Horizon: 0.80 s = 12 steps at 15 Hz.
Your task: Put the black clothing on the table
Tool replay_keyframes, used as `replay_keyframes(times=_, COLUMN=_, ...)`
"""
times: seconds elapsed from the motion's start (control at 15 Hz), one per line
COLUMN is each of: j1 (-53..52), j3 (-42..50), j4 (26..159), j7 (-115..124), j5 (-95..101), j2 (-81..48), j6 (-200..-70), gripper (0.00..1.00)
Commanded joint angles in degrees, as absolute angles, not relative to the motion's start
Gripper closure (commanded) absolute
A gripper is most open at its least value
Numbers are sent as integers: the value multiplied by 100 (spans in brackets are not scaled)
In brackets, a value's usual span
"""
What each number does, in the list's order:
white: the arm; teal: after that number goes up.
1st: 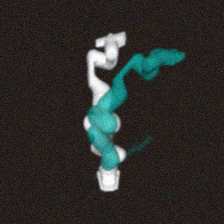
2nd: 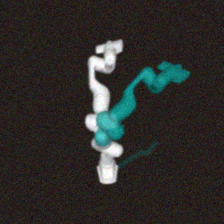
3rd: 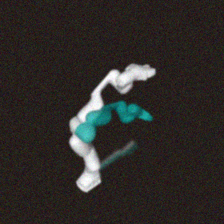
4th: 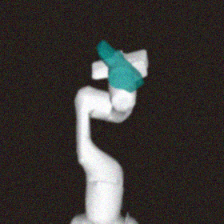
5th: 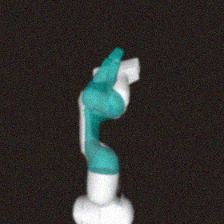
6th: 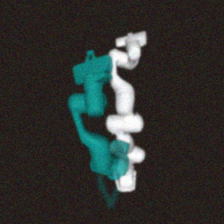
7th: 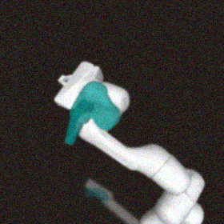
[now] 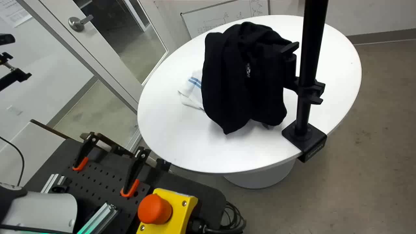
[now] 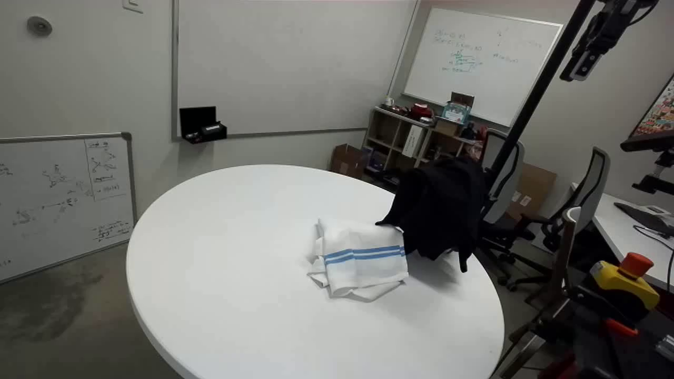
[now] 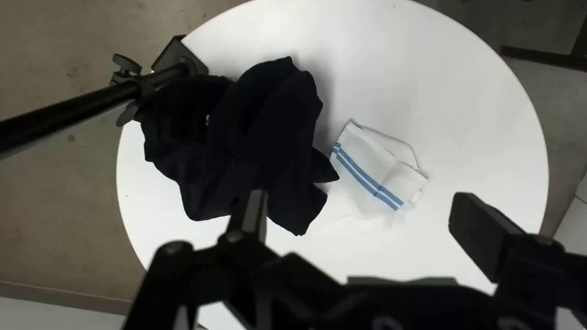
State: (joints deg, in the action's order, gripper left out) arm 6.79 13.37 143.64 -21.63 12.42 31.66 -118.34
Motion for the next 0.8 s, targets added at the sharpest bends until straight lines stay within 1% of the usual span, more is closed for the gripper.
replay_keyframes(times=0.0, j1=700, j3=1315, j4=14354, j7=-2174, j5=1226, j2=3163, j6=-11822, gripper=0)
replay_keyframes(times=0.27, j1=860, j3=1411, j4=14006, j7=-1786, j5=1147, j2=2622, j6=-12032, gripper=0)
replay_keyframes(times=0.4, j1=974, j3=1463, j4=13847, j7=-1558, j5=1148, j2=2329, j6=-12339, gripper=0)
replay_keyframes(times=0.73, j1=1120, j3=1646, j4=13373, j7=-1118, j5=731, j2=1385, j6=-13672, gripper=0)
